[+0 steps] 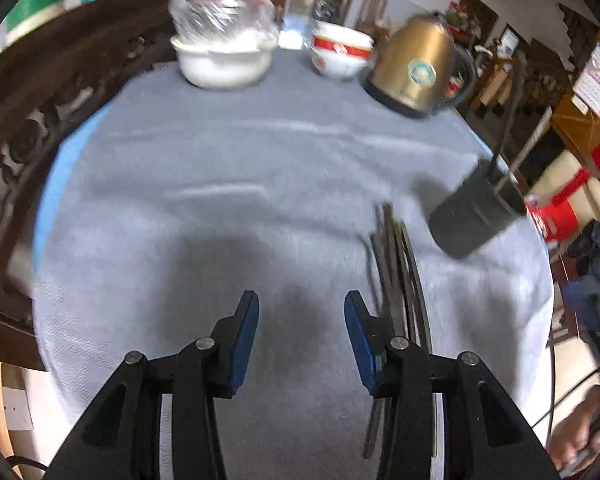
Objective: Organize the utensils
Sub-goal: 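Move both open tools back to the remaining dark sticks, then grasp a dark stick with the left tool while the right tool grasps another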
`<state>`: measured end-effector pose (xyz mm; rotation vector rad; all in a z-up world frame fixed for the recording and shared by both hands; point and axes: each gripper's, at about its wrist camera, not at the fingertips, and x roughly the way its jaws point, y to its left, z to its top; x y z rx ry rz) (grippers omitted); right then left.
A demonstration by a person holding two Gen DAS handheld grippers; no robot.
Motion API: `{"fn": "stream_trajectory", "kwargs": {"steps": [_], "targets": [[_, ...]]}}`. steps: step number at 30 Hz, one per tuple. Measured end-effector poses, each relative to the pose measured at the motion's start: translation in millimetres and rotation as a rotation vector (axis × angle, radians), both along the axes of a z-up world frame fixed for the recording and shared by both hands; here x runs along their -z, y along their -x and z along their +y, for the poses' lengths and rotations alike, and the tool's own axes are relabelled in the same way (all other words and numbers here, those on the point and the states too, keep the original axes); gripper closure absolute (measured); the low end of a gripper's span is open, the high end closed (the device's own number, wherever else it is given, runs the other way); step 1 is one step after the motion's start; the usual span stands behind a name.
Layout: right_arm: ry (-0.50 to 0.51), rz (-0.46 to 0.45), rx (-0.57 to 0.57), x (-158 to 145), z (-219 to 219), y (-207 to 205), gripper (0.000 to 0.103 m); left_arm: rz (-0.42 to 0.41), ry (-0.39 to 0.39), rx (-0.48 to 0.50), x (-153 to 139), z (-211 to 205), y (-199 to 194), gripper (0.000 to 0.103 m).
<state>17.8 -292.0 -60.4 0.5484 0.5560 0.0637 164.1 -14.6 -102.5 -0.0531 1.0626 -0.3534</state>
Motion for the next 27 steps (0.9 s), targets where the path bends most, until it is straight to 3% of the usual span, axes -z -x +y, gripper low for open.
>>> {"fn": "stream_trajectory", "kwargs": {"steps": [5, 12, 14, 16, 19, 27], "targets": [[-0.005, 0.124, -0.025, 33.8, 9.3, -15.4, 0.062, 0.046, 0.035, 0.051, 13.0, -20.1, -6.0, 0.058], [-0.023, 0.164, -0.015, 48.1, -1.5, -18.1, 0.062, 0.105, 0.083, 0.082, 23.5, -50.2, -33.8, 0.061], [-0.028, 0.173, -0.011, 50.2, -2.0, -18.9, 0.062, 0.143, 0.089, 0.081, 29.5, -54.7, -43.6, 0.076], [-0.035, 0.18, -0.011, 51.9, -2.5, -20.2, 0.062, 0.17, 0.097, 0.092, 34.2, -60.4, -49.6, 0.079], [-0.032, 0.203, -0.028, 53.9, 1.1, -26.0, 0.062, 0.194, 0.088, 0.089, 41.8, -65.3, -54.9, 0.092], [-0.019, 0.318, -0.15, 65.4, 35.4, -69.2, 0.064, 0.196, 0.07, 0.112, 48.2, -58.5, -56.2, 0.097]]}}
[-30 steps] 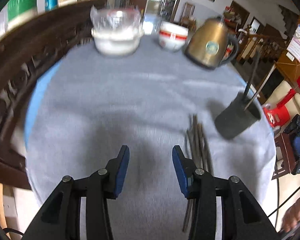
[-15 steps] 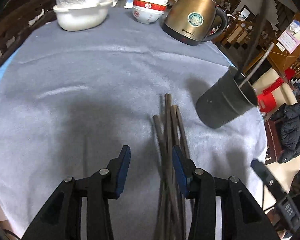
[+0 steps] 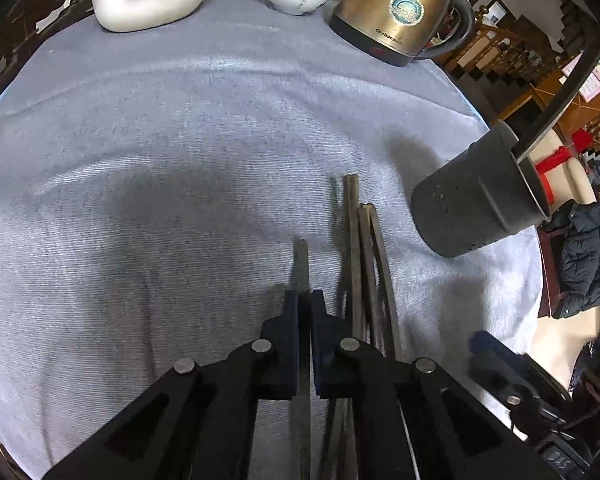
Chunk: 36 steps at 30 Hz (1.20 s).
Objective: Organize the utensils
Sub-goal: 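Grasp a dark stick with the left tool while the right tool grasps another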
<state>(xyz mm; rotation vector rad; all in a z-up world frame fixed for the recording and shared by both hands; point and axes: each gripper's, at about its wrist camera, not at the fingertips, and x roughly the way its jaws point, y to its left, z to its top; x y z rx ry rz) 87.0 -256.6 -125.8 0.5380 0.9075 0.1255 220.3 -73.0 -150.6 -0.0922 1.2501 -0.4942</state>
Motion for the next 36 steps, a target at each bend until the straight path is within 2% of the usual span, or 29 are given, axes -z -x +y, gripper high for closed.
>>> {"fn": "stream_trajectory", "kwargs": {"steps": [3, 5, 13, 18, 21, 25, 30, 36], "targets": [[0.031, 0.052, -0.036, 9.4, 18.1, -19.6, 0.067, 0.002, 0.003, 0.005, -1.2, 8.9, -1.3, 0.097], [0.042, 0.089, -0.053, 16.3, 26.6, -27.0, 0.075, 0.002, 0.004, 0.005, -2.3, 13.0, -1.8, 0.097], [0.119, 0.158, -0.109, 25.9, 50.6, -37.7, 0.095, 0.008, 0.012, 0.017, 0.9, 18.5, -2.1, 0.097], [0.121, 0.2, -0.111, 26.1, 44.3, -30.5, 0.096, 0.025, 0.012, 0.012, 2.2, 17.1, -6.6, 0.097], [0.113, 0.243, -0.103, 25.1, 35.8, -19.8, 0.096, 0.029, 0.005, 0.008, 2.3, 17.5, -7.9, 0.093], [0.073, 0.267, -0.084, 23.7, 25.0, -16.6, 0.092, 0.034, 0.01, 0.009, 2.7, 18.2, -9.8, 0.093], [0.114, 0.226, -0.048, 15.2, 24.4, -37.8, 0.091, 0.041, 0.01, 0.006, 3.1, 18.4, -11.2, 0.093], [0.15, 0.239, -0.038, 20.6, 29.2, -70.4, 0.09, 0.033, -0.004, 0.013, 3.3, 14.1, -13.0, 0.093]]}}
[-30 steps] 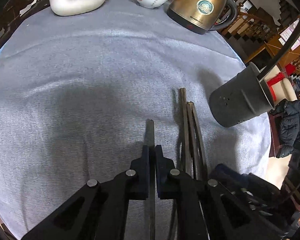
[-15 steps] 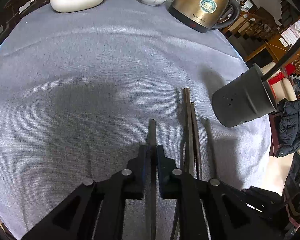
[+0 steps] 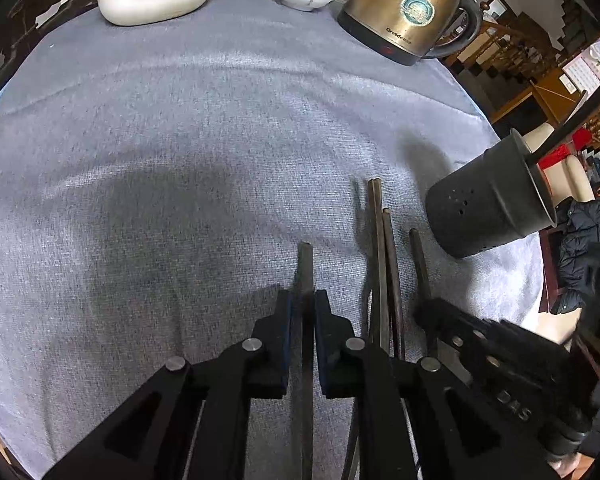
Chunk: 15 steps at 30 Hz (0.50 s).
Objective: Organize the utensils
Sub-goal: 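Grasp a dark stick with the left tool while the right tool grasps another, then carry both held sticks up and over the grey cup opening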
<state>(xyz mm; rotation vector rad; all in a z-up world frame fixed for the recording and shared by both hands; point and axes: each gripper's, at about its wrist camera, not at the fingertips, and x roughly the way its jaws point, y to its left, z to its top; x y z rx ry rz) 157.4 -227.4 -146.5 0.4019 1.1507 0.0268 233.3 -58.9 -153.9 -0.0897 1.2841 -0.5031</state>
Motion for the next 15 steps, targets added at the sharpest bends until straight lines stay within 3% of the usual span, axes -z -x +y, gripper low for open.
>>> {"fn": "stream_trajectory", "kwargs": {"steps": [6, 9, 15], "targets": [[0.043, -0.005, -0.003, 1.1, 5.1, -18.0, 0.09, 0.001, 0.004, -0.014, 1.6, 1.2, -3.4, 0.096], [0.054, -0.009, -0.018, 0.1, 5.4, -17.4, 0.095, 0.001, 0.007, -0.03, 1.7, 3.5, -3.1, 0.097], [-0.004, -0.102, -0.044, -22.6, -1.9, 5.4, 0.096, -0.035, 0.019, -0.06, -16.0, 15.3, 5.3, 0.098]]}}
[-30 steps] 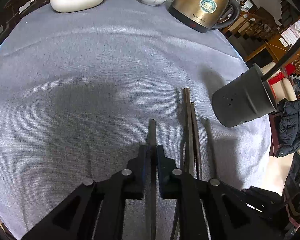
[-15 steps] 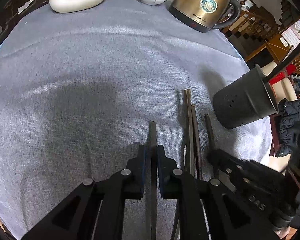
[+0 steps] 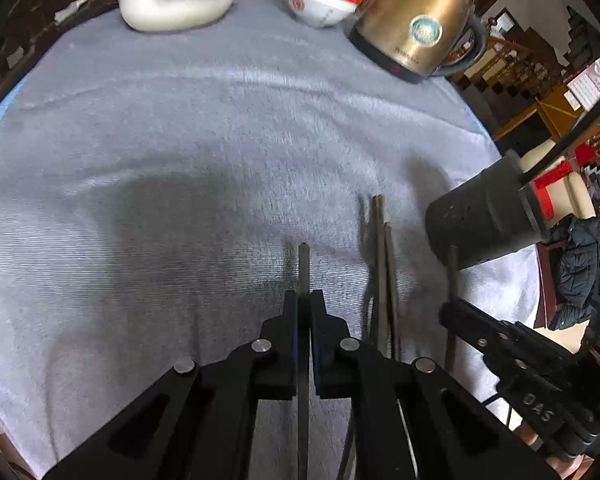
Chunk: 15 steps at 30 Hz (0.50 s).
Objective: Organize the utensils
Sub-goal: 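Carry both held sticks up and over the grey cup opening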
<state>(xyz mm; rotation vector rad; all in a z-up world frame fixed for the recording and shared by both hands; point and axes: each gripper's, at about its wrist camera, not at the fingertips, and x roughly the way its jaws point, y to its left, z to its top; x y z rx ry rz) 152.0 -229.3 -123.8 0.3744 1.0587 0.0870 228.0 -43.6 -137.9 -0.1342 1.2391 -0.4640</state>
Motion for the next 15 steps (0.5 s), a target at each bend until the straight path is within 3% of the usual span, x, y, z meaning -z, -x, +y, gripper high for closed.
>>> {"fn": "stream_trajectory", "kwargs": {"steps": [15], "targets": [[-0.058, -0.317, -0.014, -97.4, -14.2, 75.6, 0.096, -0.293, 0.081, -0.029, -127.1, 26.6, 55.9, 0.098]]}}
